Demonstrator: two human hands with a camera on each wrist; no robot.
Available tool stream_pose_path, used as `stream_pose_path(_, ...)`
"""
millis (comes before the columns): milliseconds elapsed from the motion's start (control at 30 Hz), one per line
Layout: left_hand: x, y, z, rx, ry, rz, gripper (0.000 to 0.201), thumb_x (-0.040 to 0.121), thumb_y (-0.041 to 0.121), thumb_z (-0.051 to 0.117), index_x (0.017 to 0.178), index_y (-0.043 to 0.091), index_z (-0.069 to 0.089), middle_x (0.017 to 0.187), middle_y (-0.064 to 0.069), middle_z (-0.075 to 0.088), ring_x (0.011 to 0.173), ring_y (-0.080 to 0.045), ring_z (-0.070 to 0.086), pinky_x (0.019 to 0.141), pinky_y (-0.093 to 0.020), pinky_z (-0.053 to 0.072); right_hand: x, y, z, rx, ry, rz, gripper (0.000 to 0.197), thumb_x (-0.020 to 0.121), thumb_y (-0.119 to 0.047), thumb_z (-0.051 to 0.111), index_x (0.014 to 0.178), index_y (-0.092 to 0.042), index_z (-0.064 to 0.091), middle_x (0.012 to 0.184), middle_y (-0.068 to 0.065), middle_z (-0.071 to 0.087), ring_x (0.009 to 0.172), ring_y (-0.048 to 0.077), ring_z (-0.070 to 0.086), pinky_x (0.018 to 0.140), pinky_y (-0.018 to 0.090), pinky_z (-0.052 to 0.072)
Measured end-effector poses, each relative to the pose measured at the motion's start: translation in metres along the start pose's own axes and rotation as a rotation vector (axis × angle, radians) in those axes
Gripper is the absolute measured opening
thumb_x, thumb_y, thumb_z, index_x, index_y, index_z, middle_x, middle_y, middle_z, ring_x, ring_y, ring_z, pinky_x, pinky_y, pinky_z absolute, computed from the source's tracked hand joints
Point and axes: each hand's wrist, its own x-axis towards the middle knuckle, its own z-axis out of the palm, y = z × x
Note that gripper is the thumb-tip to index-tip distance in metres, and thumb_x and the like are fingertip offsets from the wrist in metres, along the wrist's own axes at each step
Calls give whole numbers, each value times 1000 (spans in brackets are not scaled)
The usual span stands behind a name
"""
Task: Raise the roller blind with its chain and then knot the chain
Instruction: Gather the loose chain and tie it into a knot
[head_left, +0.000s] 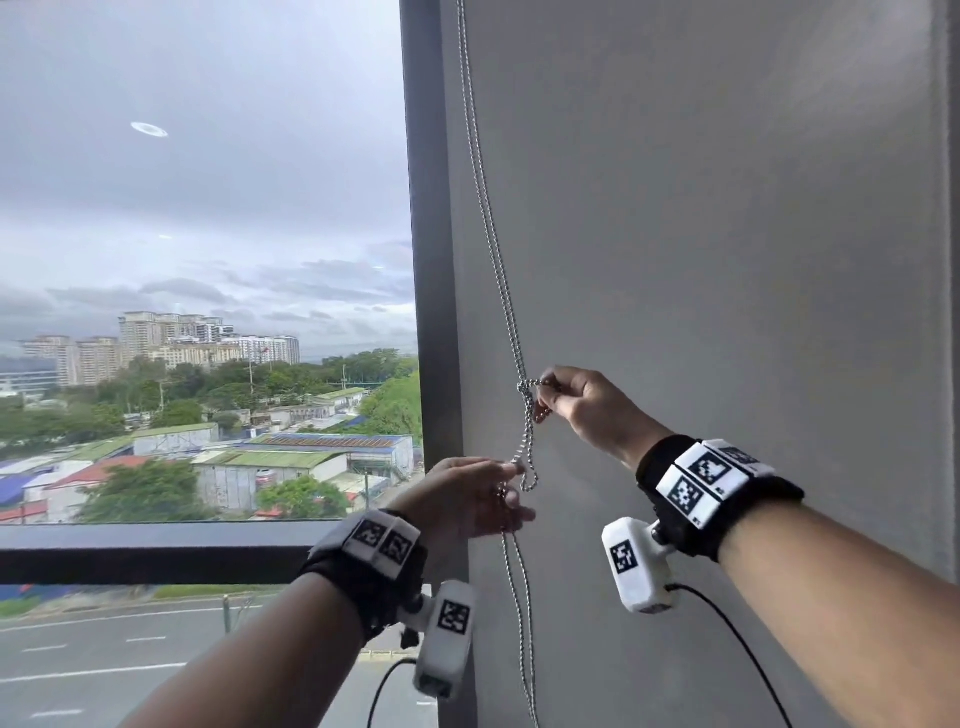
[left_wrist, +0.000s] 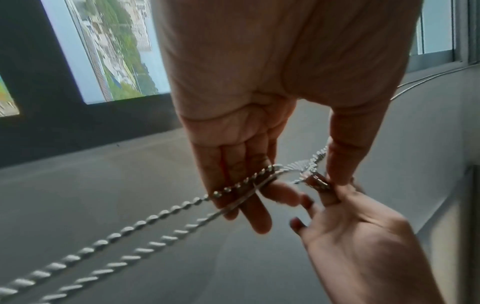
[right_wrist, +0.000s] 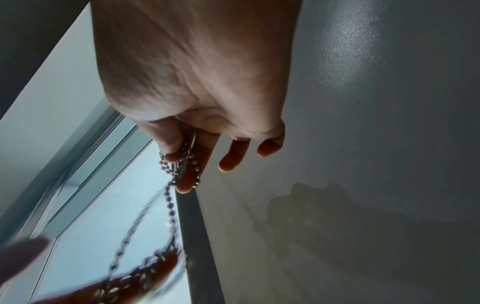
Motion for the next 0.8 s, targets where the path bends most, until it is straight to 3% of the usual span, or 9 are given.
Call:
stream_pose_path(67,2,6,14,8,-13,-4,30,73,13,70,100,7,56,71,-14,58,69,-34,65,73,-42,55,-1,2,4,-38,-17,-11,23,96,-24,52,76,-18,62,66,-12,63,59,-3,51,68,26,38)
stream_pose_path(167,8,7,21,33,47,28,30,77,10,71,100,10,52,69,-11,61,57,-26,61,61,-34,54,-3,2,5,-136,-9,-23,22,90,-36,50,74,-25,62,69,-13,68,68,2,57,78,35,44)
stream_pose_path(300,19,11,26,-17,176,178,14,82,11,67,90,8,56,63,-8,55,43,-15,51,46,-23,45,-6,-3,1,-137,-16,-27,27,95,-25,54,69,-23,62,64,-13,65,55,-5,49,66,26,36)
stream_pose_path(400,26,14,28,11,276,287,11,84,13,65,78,9,56,57,-6,48,35,-8,37,37,-15,30,-9,-9,-1,-135,12,-42,21,93,-23,59,73,-25,66,70,-1,64,61,10,48,59,22,38)
stream_pose_path(533,28,11,29,121,331,338,9,86,16,64,80,10,61,44,5,44,33,-6,27,35,-13,23,-10,-18,-4,-183,106,-84,7,90,-22,67,83,-21,68,69,-4,60,58,6,50,54,11,39)
stream_pose_path(667,28,5,33,92,313,360,13,89,8,57,78,4,60,47,0,53,35,-10,41,38,-19,36,-6,-22,-4,-170,150,-122,7,86,-20,72,81,-15,70,58,-9,55,43,-1,46,47,10,34)
stream_pose_path(800,28,-2,33,151,299,378,17,89,3,57,73,3,62,49,-3,55,37,-12,45,40,-22,41,-2,-25,1,-153,194,-143,10,86,-18,72,77,-19,68,58,-9,58,45,0,46,51,11,36)
